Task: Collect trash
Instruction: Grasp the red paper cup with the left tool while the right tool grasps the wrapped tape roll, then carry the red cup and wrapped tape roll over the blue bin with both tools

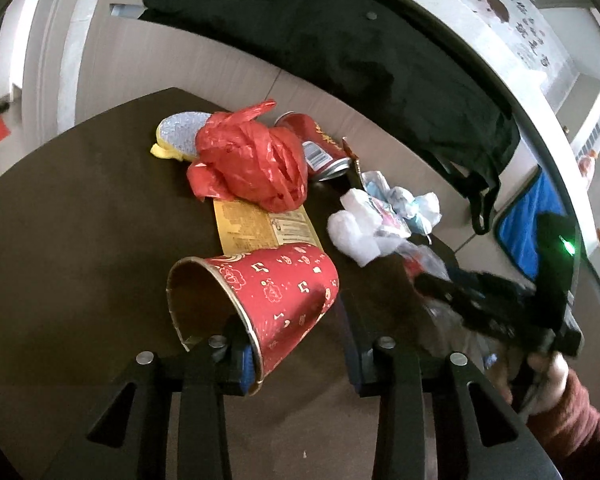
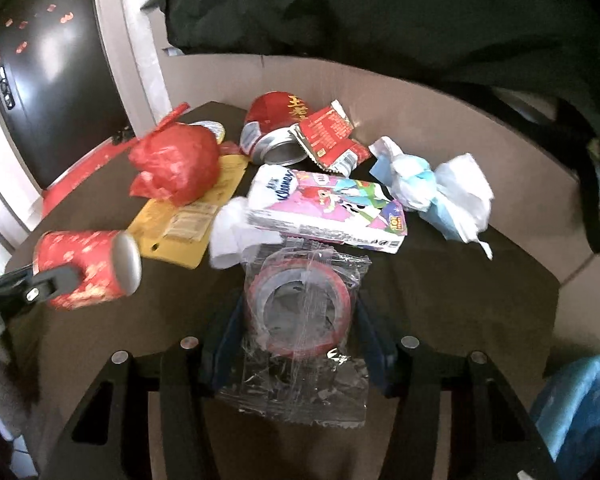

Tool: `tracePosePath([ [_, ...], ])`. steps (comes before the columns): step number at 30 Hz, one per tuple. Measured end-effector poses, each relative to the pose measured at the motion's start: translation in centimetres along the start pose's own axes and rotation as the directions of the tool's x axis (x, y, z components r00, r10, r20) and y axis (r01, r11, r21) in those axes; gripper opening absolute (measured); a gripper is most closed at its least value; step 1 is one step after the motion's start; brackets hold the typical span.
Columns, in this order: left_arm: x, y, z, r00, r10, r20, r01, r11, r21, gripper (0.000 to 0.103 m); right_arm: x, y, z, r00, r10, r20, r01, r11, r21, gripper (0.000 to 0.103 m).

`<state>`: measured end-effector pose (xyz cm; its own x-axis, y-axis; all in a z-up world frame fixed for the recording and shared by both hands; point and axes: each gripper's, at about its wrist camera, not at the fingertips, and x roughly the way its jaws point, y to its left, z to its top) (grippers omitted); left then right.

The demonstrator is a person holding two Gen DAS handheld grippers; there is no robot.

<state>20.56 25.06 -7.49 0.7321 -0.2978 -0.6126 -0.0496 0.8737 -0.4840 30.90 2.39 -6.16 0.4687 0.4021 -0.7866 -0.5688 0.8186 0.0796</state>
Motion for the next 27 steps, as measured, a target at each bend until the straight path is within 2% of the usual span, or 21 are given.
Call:
tracePosePath([
  [2,-0.1,-0.2,0.1,1.0,0.008,0.005,-0.008,1.0,0.002,0.015,-0.9,0.2,-0.7,1.0,-0.004,0.01,0.004,1.0,-0.002,0.05],
  [4,-0.4,-0.8,0.2,1.0,0.026,0.016,-0.026,1.0,0.016,0.008,-1.6,0.4,-1.5,1.0,-0.009,0.016,0.009,1.0,-0.012,0.05],
  [12,-2.5,-5.2,-0.3,0.995,0.066,0.075,-0.075,0.99,0.115,0.008,-5.4,-0.3,-3.7,0.997,0.01,0.074,-0.011,1.0,0.012,0.05],
  [20,-4.7,-10.3,-1.0,0.993,0.03,0.115,-0.053,0.979,0.196,0.008,-9.7,-1.4,-5.4,0.989,-0.002,0.149,-0.004,0.999,0.038,0.05],
  [27,-5.8,-16.2,-1.2,0.986,-0.02,0.163,-0.027,0.959,0.281,0.008,-15.2,-3.6,-5.9,0.961,-0.051,0.27,0.031,0.996,0.079,0.05],
])
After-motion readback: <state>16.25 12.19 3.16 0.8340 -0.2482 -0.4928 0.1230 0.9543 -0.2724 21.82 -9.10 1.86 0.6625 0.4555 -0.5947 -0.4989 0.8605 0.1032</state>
